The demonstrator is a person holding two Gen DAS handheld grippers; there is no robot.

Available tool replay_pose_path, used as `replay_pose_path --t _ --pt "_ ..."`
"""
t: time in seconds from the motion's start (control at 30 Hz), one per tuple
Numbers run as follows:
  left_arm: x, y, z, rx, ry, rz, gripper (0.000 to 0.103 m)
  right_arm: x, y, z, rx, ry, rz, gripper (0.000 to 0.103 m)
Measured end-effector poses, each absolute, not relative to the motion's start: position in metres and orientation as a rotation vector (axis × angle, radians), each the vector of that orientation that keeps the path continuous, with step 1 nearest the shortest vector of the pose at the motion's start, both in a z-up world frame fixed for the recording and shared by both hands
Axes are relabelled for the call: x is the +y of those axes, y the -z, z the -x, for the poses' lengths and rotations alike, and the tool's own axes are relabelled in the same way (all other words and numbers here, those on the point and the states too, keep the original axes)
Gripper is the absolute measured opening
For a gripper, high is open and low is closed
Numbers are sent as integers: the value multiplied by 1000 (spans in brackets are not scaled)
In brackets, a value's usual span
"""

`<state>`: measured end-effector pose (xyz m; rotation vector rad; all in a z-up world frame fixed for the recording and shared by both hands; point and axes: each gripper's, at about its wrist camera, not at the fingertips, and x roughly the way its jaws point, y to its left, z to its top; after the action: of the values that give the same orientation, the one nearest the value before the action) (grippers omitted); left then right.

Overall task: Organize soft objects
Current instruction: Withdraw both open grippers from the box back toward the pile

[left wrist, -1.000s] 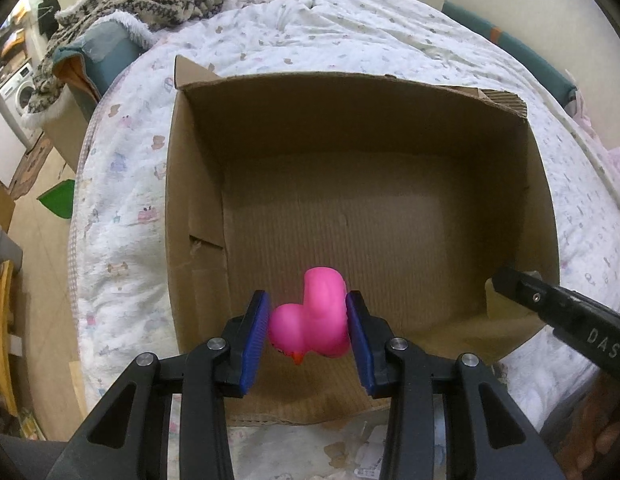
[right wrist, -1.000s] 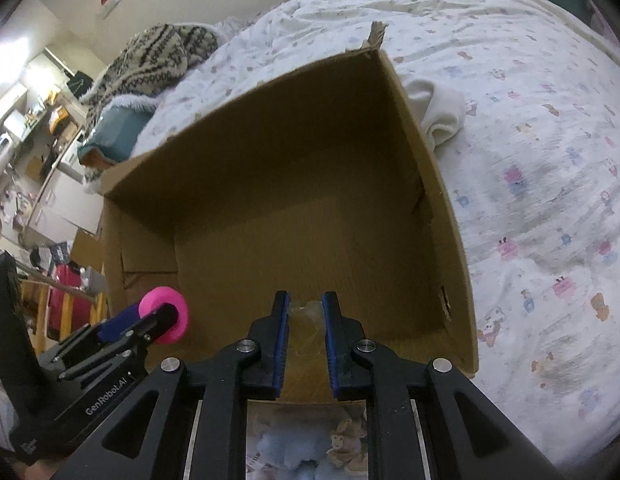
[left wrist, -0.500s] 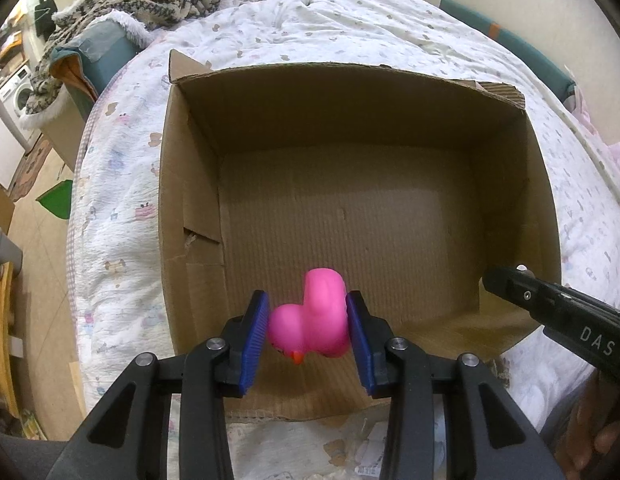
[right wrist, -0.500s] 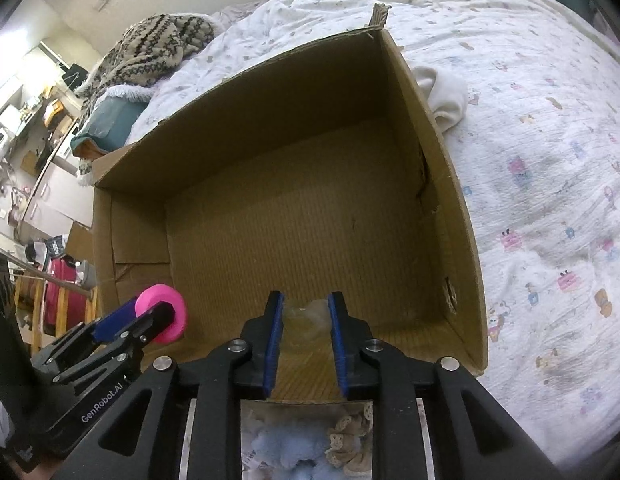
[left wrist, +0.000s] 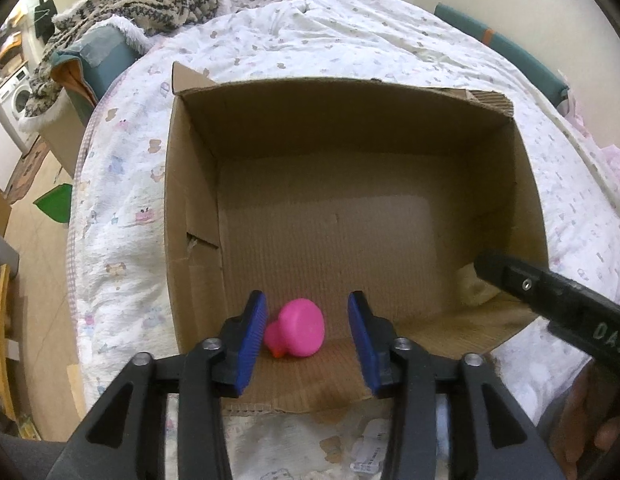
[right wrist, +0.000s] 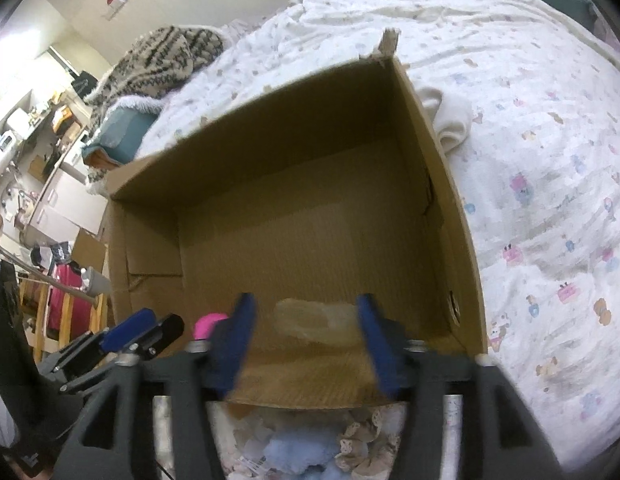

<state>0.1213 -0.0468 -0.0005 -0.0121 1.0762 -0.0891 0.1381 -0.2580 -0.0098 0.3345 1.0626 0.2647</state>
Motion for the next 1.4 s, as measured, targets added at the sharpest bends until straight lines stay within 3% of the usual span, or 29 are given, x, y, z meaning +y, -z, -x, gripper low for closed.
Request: replay_pose_path --t 0.17,1.4 --pt "-46 -6 -116 1053 94 -1 65 -264 5 -138 1047 -256 -341 72" --pt "6 -27 -27 991 -27 97 66 -284 -15 -66 1020 -239 -373 72"
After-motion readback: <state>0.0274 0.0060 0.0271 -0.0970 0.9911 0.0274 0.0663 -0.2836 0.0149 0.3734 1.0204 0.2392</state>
